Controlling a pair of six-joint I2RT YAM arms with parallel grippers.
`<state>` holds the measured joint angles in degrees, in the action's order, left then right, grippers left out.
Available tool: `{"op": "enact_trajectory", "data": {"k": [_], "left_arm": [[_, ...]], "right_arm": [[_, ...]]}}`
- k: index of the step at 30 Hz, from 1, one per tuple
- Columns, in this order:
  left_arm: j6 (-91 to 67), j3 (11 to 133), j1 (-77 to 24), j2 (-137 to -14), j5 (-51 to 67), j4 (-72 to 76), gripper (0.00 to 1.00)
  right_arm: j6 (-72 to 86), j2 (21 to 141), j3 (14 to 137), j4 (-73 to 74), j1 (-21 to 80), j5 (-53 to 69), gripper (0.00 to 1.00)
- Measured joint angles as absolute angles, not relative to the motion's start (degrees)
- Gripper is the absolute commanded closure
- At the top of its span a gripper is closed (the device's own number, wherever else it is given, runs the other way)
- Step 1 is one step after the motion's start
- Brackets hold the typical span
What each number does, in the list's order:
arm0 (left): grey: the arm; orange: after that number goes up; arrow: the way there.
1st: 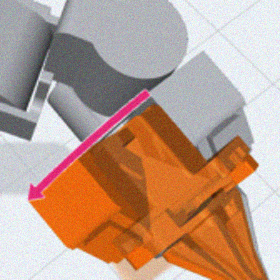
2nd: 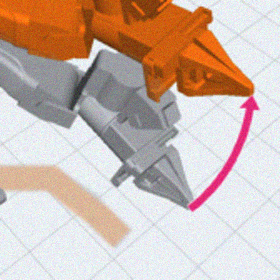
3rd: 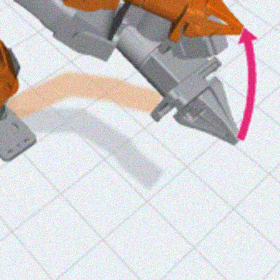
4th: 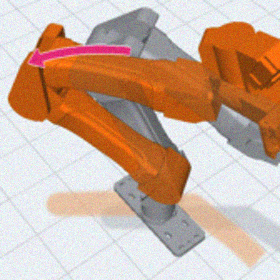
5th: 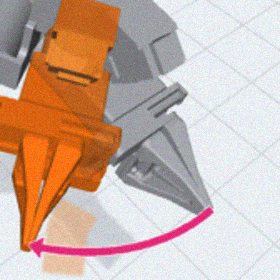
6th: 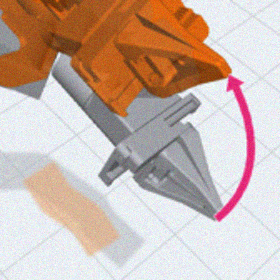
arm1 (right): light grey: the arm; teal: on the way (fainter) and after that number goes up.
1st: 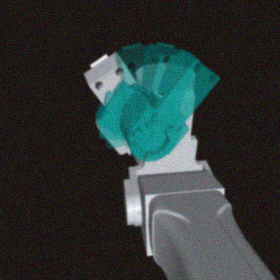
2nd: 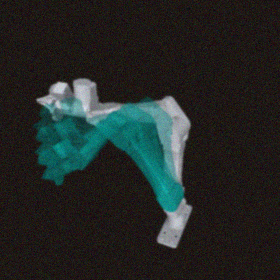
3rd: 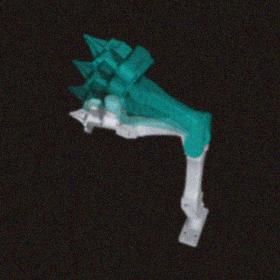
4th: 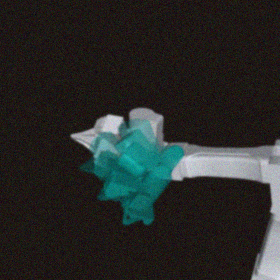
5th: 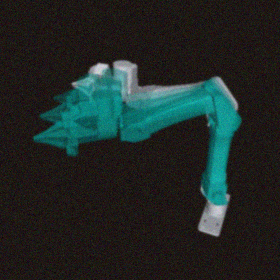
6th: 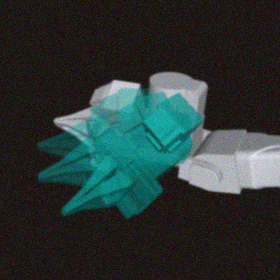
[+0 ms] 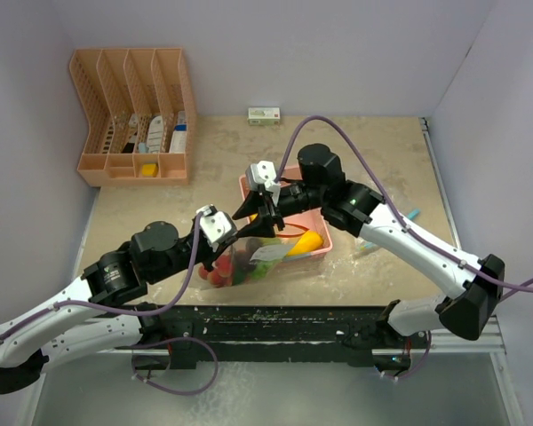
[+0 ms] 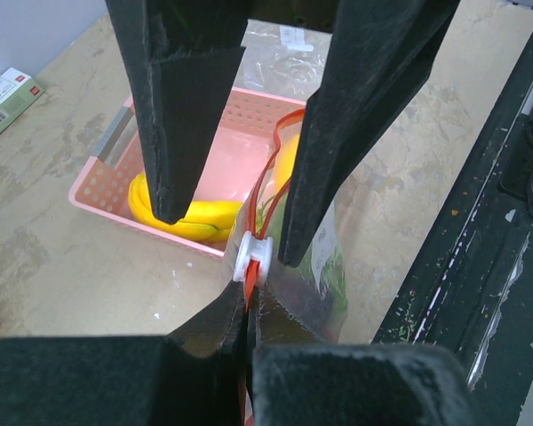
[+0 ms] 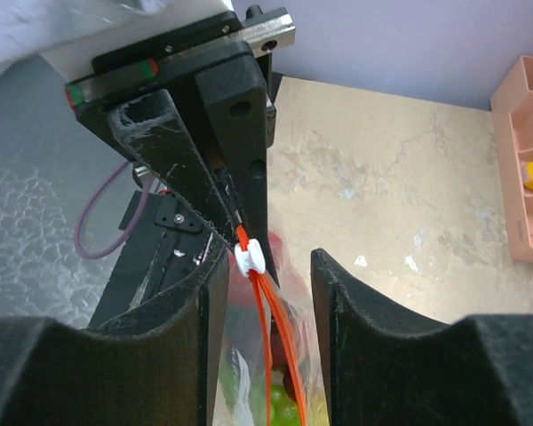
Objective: Place the food in the zip-top bag and seal the zipper
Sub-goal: Zip the zipper food storage bag at the center of the board.
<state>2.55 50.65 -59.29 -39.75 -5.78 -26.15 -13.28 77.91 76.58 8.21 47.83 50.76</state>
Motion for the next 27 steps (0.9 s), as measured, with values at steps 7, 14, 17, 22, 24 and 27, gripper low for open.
{"op": "enact_trajectory", "data": {"k": [7,14,17,22,24,27], "left_arm": [[2.5,50.7,-59.3,-39.7,-5.8,-26.2,1.0],[2.6,50.7,-59.3,-39.7,-6.3,-26.2,1.0],[2.6,50.7,-59.3,-39.8,-6.5,-26.2,1.0],[2.5,50.8,-59.3,-39.7,-6.5,-26.2,1.0],[2.6,50.8,-59.3,-39.8,-6.4,-26.2,1.0],[2.6,50.8,-59.3,-39.8,-6.4,-26.2,1.0]], "right_arm": [[-13.1,79.8,76.6,7.7,47.8,51.8,0.66],[-12.6,79.9,76.6,7.1,47.8,52.4,1.0],[-12.3,79.9,76.6,7.2,47.8,52.8,1.0],[-12.0,79.9,76.6,7.3,47.8,53.1,0.68],[-12.0,79.9,76.4,6.9,47.8,53.3,0.64],[-12.0,79.9,76.4,6.7,47.8,53.6,0.64]]}}
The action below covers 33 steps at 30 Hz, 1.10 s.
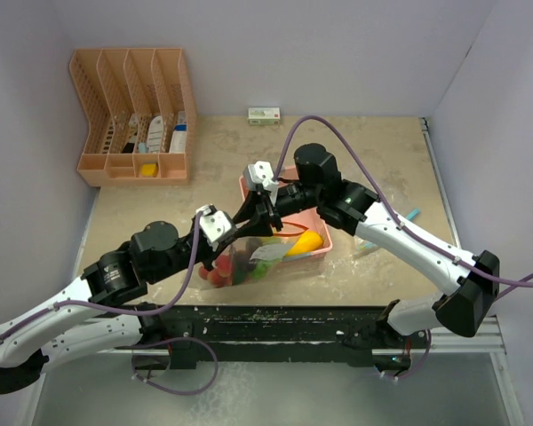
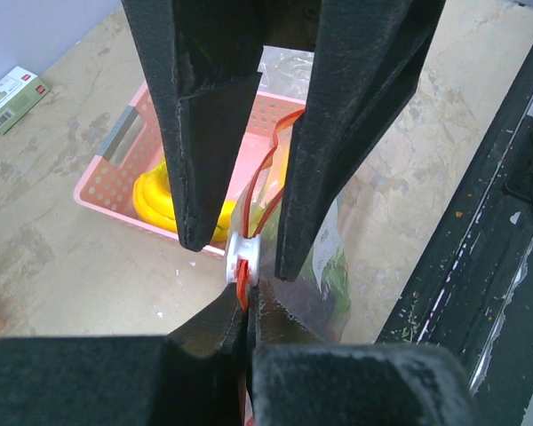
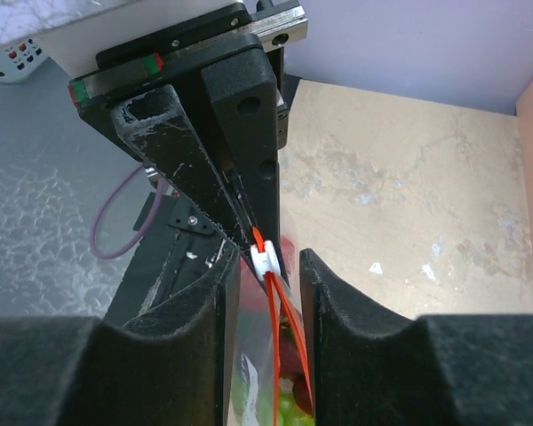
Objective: Place the food in the zip-top bag and seal the zipper
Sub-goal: Zip the zipper food storage bag at the center of the board.
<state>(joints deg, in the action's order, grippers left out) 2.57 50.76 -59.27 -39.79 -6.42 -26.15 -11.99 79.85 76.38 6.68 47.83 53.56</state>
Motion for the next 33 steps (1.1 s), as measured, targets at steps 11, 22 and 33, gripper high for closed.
{"op": "enact_trajectory", "data": {"k": [11,22,33], "left_arm": [[2.5,50.8,-59.3,-39.8,-6.4,-26.2,1.0],[2.5,50.8,-59.3,-39.8,-6.4,-26.2,1.0],[2.5,50.8,-59.3,-39.8,-6.4,-26.2,1.0]], "right_arm": [[-12.1,79.9,76.4,6.6,47.8,56.3,0.8],[-12.4,79.9,76.4,7.4,47.8,58.0,0.62],[-12.4,80.6,76.4,7.4,47.8,57.8,0.76]]}}
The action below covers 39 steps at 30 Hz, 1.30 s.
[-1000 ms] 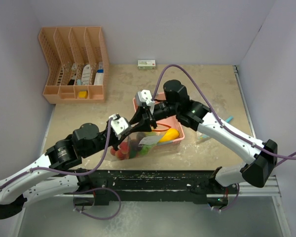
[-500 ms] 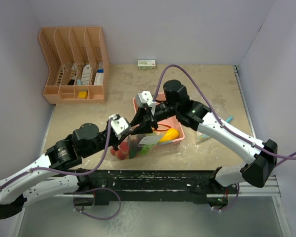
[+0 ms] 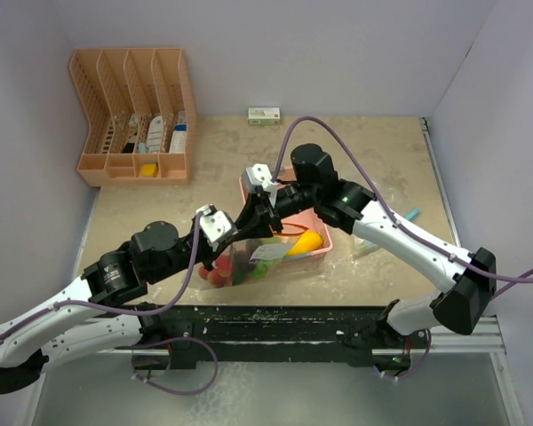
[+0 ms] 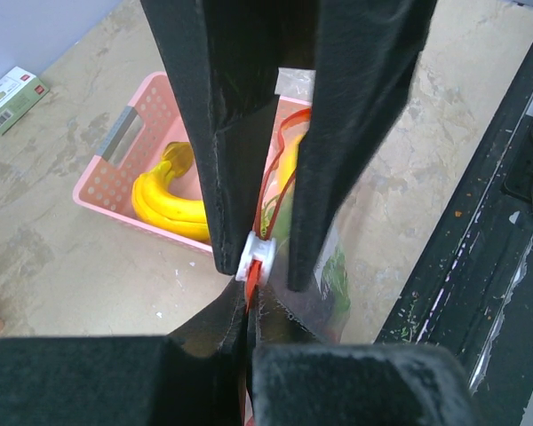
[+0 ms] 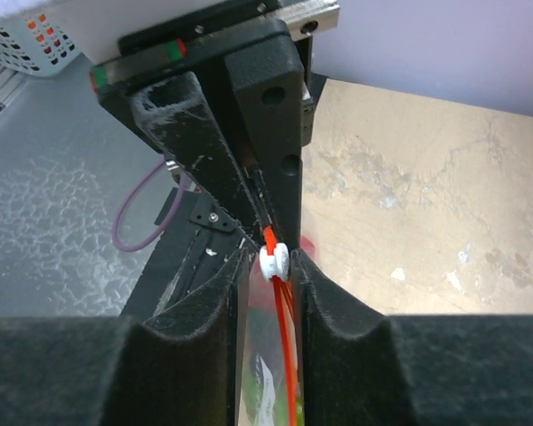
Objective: Place the food in the zip-top bag and seal the zipper
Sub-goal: Zip the zipper food storage bag at the center of the board.
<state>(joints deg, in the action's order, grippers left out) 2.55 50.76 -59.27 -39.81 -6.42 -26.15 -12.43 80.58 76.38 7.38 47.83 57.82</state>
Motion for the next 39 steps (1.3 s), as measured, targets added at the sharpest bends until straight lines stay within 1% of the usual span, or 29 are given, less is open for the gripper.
{"op": "enact_trajectory", "data": {"k": [4,9,18,26,39], "left_arm": [[2.5,50.8,-59.3,-39.8,-6.4,-26.2,1.0],[2.6,50.8,-59.3,-39.8,-6.5,-26.2,1.0],[2.6,52.0,-59.3,-39.6,-6.7,-27.5,1.0],[2.7,53.5,-59.3,-38.5,-6.7,-29.4,1.0],[2.8,54.7,-59.3,-37.7,-8.8,-31.1,1.0]], "right_arm": [[-12.3,81.5,76.4,7.4,47.8,57.2,0.88],[-11.9,81.6,76.4,7.3,47.8,56.4,0.95],[-12.0,80.9,76.2,7.2,47.9,55.7,0.96],[-12.3,78.3,72.9,6.4,48.0,53.0,0.97],[-12.2,78.2,70.2,6.3,46.9,49.2,0.99]]}}
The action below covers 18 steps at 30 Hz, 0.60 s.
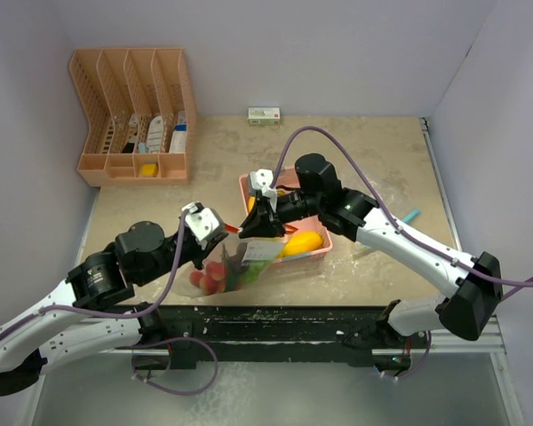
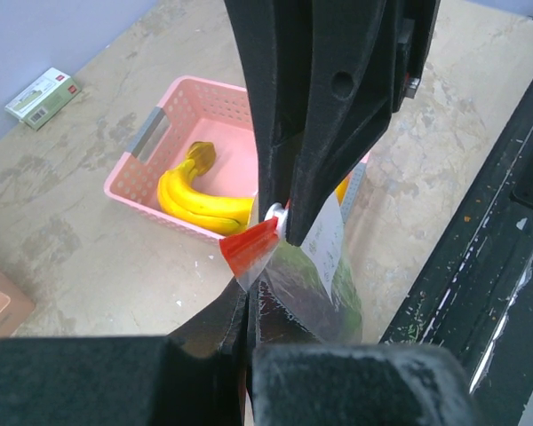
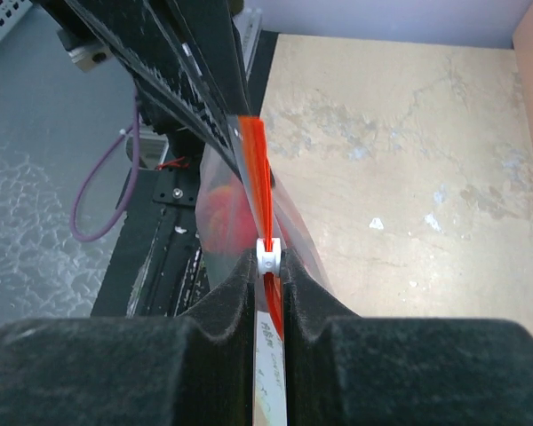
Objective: Place the food in the zip-top bag and seal the zipper
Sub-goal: Zip the zipper food storage bag at the center of the board.
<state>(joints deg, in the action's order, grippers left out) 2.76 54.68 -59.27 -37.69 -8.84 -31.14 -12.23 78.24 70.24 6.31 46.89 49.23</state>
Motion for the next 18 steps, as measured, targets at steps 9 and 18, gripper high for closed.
{"op": "enact_trajectory", "data": {"k": [9,18], "left_arm": [[2.7,57.2,-59.3,-35.9,-18.9,-32.4,1.0],[2.8,59.2,-59.3,-33.6,-31.8,-32.2,1.0]], "right_arm": [[-11.4,78.3,65.9,3.7,45.5,44.2,1.0],[-8.2,78.0,60.1,1.3,42.3,39.6,1.0]]}}
